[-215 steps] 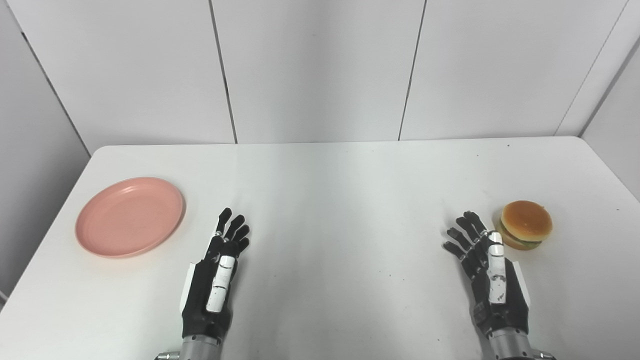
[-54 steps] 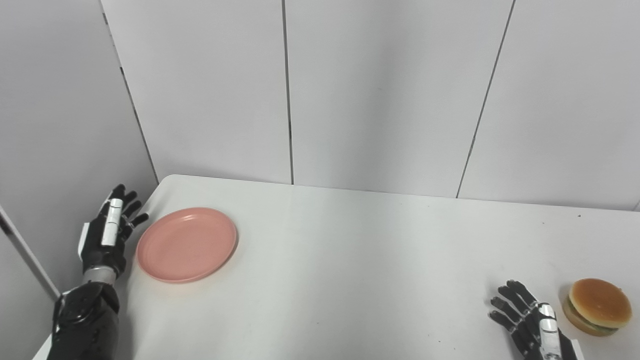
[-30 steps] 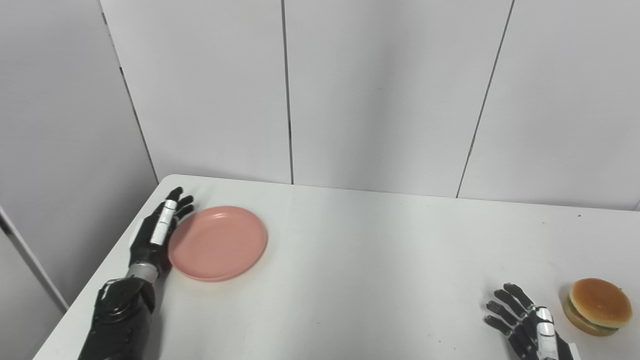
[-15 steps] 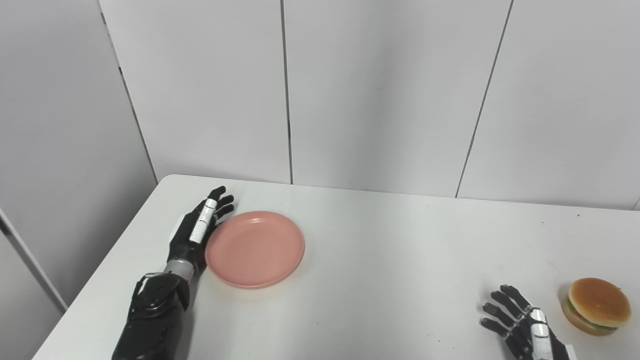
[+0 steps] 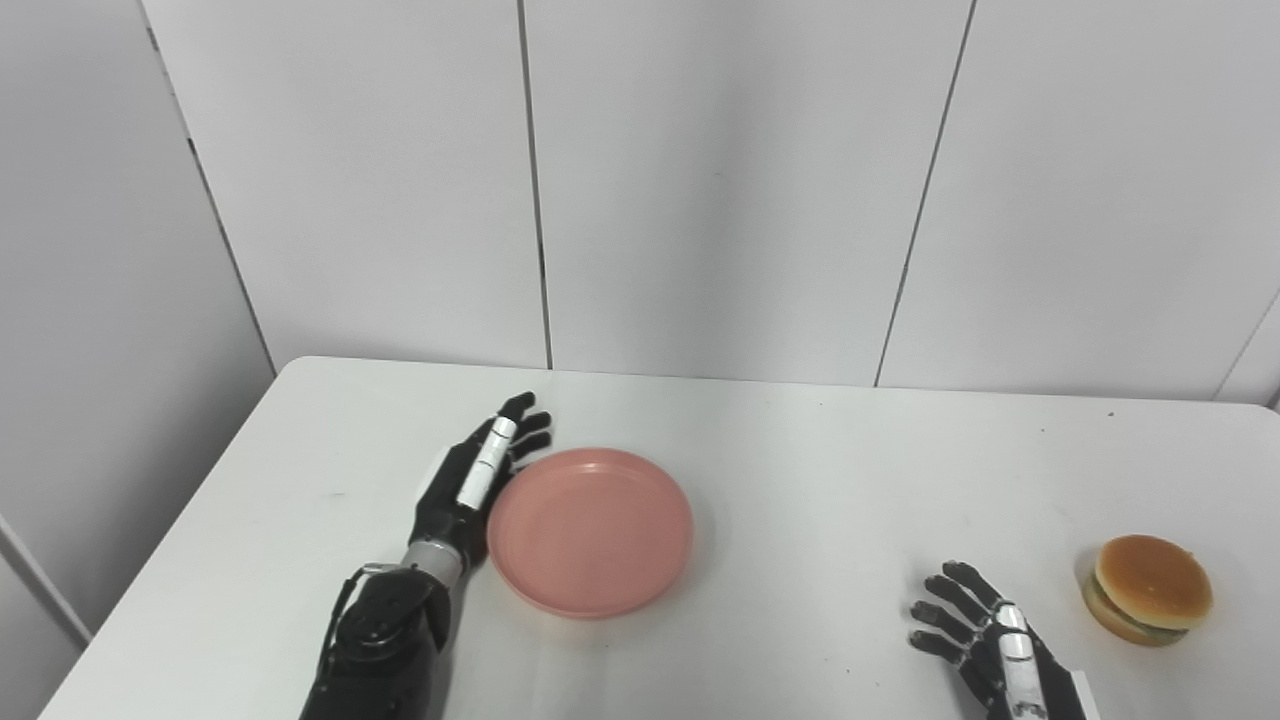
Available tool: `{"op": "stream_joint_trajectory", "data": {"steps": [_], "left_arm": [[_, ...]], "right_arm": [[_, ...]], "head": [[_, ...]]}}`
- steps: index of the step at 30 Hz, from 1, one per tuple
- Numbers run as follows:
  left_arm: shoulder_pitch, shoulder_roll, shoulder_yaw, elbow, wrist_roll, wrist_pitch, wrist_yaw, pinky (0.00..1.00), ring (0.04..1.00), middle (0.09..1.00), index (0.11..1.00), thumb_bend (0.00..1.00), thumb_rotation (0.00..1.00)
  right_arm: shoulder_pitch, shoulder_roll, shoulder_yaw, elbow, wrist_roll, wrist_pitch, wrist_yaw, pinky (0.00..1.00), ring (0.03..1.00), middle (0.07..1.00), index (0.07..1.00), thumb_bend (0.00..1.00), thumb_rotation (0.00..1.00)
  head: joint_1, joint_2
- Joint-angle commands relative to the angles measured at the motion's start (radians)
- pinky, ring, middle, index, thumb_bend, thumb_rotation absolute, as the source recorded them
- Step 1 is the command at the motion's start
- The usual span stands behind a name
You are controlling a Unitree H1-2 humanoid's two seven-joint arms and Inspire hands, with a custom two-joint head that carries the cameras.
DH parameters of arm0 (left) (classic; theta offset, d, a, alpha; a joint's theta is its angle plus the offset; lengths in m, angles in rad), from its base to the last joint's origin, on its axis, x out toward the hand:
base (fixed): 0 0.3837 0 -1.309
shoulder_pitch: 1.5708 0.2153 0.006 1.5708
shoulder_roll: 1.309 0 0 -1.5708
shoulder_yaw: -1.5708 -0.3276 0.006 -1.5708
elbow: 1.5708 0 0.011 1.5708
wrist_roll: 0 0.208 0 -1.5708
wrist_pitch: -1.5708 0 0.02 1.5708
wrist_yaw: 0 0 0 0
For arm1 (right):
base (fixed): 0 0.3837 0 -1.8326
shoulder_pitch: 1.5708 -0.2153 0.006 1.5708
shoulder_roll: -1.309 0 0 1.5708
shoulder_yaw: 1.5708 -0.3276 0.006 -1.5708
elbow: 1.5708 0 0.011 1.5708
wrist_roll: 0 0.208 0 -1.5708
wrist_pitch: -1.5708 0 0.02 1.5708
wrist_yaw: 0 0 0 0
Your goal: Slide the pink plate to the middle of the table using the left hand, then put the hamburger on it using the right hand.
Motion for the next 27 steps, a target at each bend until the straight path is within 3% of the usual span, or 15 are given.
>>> {"op": "stream_joint_trajectory", "data": {"steps": [1,10,16,21,27], "left_arm": [[-0.018,-0.011,-0.009,-0.044,0.014,0.003,0.016,0.73,0.863,0.845,0.851,0.8,0.81],[0.002,-0.091,-0.032,-0.093,0.031,0.04,0.04,0.78,0.897,0.863,0.852,0.77,0.83],[0.02,-0.12,-0.051,-0.111,0.043,0.057,0.054,0.81,0.896,0.862,0.844,0.75,0.84],[0.038,-0.145,-0.058,-0.109,0.051,0.063,0.077,0.85,0.889,0.855,0.831,0.75,0.81],[0.04,-0.152,-0.061,-0.108,0.067,0.074,0.091,0.83,0.898,0.869,0.844,0.73,0.85]], "right_arm": [[0.011,0.015,0.011,-0.007,-0.007,0.038,-0.002,0.67,0.718,0.778,0.775,0.67,0.91],[0.011,0.049,0.035,-0.013,-0.024,0.048,-0.021,0.66,0.709,0.774,0.776,0.7,0.89],[0.011,0.073,0.057,-0.011,-0.072,0.047,-0.044,0.66,0.709,0.776,0.779,0.65,0.91],[0.008,0.088,0.08,0.008,-0.124,0.014,-0.059,0.66,0.709,0.785,0.787,0.69,0.89],[0.0,0.094,0.109,0.043,-0.216,-0.041,-0.092,0.65,0.71,0.811,0.808,0.63,0.91]], "head": [[-0.008,0.003],[-0.092,-0.002],[-0.15,-0.005],[-0.214,-0.027],[-0.263,-0.034]]}}
